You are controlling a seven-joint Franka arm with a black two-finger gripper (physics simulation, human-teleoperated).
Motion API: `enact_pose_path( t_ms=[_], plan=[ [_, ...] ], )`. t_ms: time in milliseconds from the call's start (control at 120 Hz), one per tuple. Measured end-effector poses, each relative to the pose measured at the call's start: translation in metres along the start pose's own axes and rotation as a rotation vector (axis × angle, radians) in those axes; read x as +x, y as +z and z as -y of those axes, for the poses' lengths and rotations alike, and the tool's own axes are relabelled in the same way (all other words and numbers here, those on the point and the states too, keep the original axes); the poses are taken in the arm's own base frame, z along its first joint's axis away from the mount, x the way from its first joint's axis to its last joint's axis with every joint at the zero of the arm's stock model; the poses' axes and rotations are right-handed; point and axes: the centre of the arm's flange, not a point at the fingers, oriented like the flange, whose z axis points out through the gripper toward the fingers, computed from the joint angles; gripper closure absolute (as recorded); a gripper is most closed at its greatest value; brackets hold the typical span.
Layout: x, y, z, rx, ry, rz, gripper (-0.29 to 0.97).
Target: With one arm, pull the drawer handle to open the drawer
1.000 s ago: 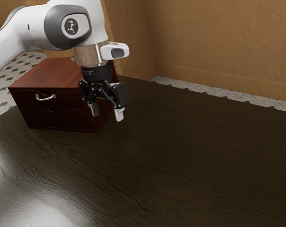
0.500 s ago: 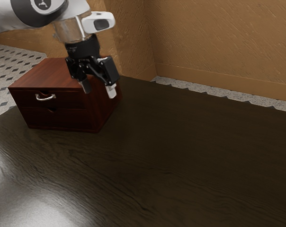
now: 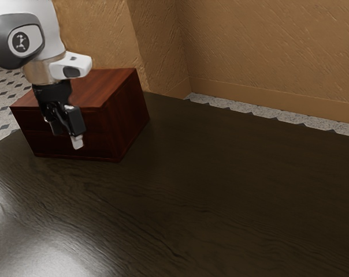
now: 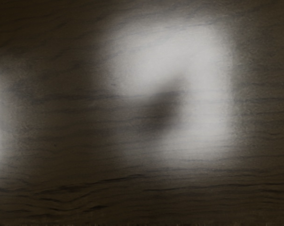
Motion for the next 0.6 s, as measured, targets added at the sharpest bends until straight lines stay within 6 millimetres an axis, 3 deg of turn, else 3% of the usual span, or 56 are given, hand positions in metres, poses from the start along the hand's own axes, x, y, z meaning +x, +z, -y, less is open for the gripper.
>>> enact_pose_path(
  t_ms=[83, 133, 275, 400, 600],
  plan=[
    [-0.021, 0.011, 0.042, 0.0, 0.037, -0.002, 0.0],
    [-0.036, 0.015, 0.057, -0.003, 0.072, -0.005, 0.0],
    [-0.052, 0.041, 0.068, -0.015, 0.217, 0.006, 0.0],
    [-0.07, 0.048, 0.098, -0.01, 0.282, -0.009, 0.0],
    [-0.061, 0.062, 0.12, 0.016, 0.446, -0.032, 0.0]
  ],
)
